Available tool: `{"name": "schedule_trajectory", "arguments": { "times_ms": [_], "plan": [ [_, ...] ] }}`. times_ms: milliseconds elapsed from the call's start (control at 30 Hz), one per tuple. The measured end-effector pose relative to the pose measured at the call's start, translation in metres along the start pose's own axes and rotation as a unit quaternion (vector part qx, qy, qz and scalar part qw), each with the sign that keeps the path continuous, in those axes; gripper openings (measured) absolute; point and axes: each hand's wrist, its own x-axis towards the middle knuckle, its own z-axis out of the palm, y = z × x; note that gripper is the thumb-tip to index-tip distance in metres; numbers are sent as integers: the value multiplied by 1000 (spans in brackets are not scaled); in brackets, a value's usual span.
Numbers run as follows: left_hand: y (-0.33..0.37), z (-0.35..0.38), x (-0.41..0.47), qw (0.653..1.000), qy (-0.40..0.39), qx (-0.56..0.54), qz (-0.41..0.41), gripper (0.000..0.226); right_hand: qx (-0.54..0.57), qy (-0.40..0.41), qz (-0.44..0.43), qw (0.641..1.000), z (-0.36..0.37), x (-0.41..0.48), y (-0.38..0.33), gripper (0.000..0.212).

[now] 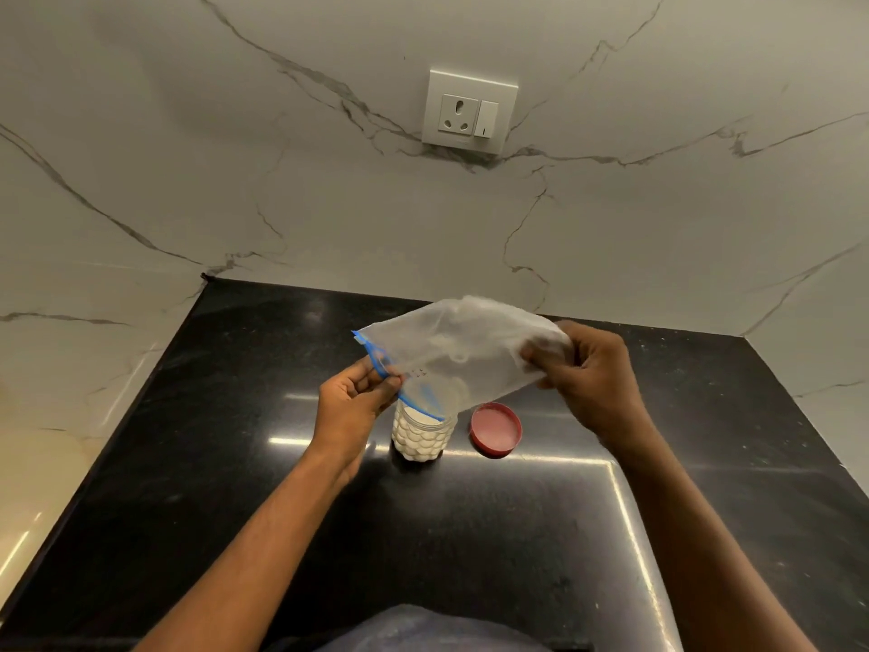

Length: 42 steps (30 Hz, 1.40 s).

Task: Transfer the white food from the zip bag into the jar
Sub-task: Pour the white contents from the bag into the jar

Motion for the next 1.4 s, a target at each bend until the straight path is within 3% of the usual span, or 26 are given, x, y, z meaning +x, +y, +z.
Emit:
{"name": "schedule_trajectory", "arguments": {
  "times_ms": [33,133,267,367,500,667,767,933,1200,1300,1400],
  "plan": [
    [0,0,-1,1000,-1,2,-1,31,18,18,-13,1000,5,-1,-2,8],
    [0,2,-5,1000,-11,8,-4,33,-24,-35,-40,998,25,-7,-5,6],
    [3,1,-2,1000,4,-12,-3,39,54,68,-10,996,13,8,-1,11],
    [3,-5,2,999,26,-22,-5,44,55,91,-19,994,2,7,-4,14],
    [6,-5,1,999,28,-30,-7,36,33,96,-48,994,2,0,0,8],
    [4,-3,-2,1000,20,-12,-12,28,-10,55,-83,995,1,0,-3,16],
    [4,-3,-3,1000,18,-9,-13,27,8,90,-93,992,-1,1,-6,10],
    [10,0,-5,1000,13,-19,-12,28,-12,34,-17,999,5,6,6,6],
    [42,18,3,997,-16,37,66,17,150,64,119,979,-6,12,20,15],
    [62,25,11,995,-30,48,84,20,227,74,170,956,-5,9,23,16],
    [83,34,17,995,-59,34,79,15,338,74,240,907,4,0,26,18]
  ]
}}
